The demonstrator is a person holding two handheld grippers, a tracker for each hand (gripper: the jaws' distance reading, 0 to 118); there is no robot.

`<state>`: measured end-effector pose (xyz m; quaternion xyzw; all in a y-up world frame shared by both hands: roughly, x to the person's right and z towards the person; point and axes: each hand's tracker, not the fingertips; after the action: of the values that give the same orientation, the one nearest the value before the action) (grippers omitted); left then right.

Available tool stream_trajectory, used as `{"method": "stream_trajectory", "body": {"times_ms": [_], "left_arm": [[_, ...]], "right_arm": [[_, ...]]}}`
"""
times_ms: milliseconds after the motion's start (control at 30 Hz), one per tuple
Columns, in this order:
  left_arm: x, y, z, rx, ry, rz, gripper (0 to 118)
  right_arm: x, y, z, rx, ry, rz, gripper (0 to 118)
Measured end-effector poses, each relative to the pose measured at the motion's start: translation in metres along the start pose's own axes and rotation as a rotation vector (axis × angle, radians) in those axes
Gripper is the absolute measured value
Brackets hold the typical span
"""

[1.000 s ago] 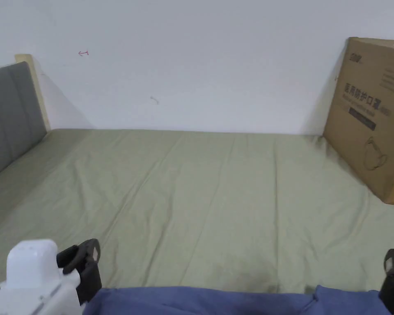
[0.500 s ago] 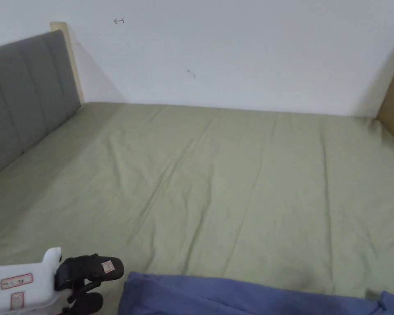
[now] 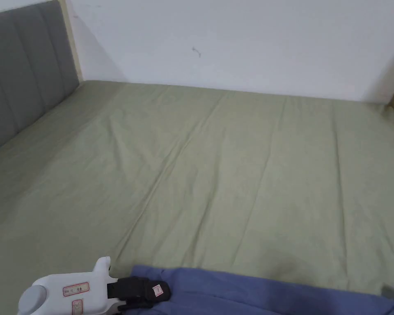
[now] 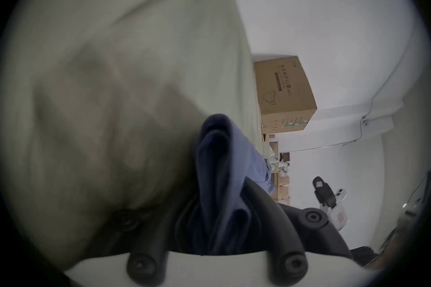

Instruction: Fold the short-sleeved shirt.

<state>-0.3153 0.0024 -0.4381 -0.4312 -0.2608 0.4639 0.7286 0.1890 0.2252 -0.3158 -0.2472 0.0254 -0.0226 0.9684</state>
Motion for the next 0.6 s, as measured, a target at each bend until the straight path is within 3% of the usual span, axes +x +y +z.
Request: {"method": "stream_trajectory", "body": {"times_ms": [100,200,300,367,500,600], "left_arm": [[0.04,-0.006,0.003,-0.007,0.213,-0.114,10],[0.106,-0.019,0.018,-0.002,0.495,-0.423,10],[0.162,-0.048,0.02,0.07,0.93,-0.792,10],[0.181,-0.063,0.009,0.079,1.092,-0.889,10],[0.22,-0.07,-0.029,0.043,0.588,-0.575,10],[0.237,-0.077,-0.088,-0.076,0.33,-0.412,12]], "right_arm": [[0.002,0.0,0.002,-0.005,0.004,0.014,0],[0.009,0.0,0.008,-0.005,0.014,0.009,0],[0.015,-0.002,0.014,0.008,0.029,-0.018,0],[0.018,-0.005,0.017,0.009,0.031,-0.032,0],[0.03,-0.012,0.024,-0.003,0.048,-0.075,0],[0.043,-0.013,0.034,0.002,0.043,-0.103,0]]}}
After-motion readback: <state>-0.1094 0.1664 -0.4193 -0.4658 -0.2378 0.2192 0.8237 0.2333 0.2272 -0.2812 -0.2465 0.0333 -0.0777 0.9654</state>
